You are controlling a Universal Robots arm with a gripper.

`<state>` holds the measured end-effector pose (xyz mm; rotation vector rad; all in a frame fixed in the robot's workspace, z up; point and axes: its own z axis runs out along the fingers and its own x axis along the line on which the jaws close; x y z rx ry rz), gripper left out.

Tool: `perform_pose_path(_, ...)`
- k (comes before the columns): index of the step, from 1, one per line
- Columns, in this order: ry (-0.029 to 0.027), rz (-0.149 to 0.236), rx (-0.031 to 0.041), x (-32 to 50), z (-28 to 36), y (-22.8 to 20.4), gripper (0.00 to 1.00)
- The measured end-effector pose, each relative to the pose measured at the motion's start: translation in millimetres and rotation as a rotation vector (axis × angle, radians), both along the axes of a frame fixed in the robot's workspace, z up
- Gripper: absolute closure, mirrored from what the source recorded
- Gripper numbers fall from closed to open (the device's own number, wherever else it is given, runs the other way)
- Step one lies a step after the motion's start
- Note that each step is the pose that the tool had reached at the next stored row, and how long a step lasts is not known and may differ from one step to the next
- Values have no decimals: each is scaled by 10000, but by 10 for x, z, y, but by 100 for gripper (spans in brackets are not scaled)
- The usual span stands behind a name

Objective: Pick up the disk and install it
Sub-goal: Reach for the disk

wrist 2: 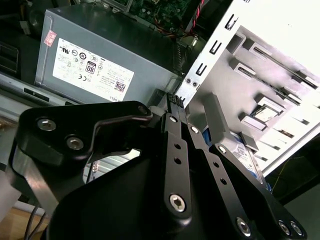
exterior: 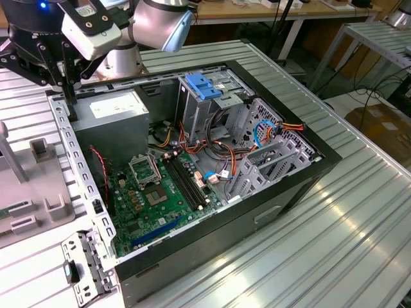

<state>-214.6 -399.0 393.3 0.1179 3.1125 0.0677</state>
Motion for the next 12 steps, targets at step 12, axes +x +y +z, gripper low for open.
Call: perform_pose_path(12, 0, -1, -1, -97, 0, 0, 89)
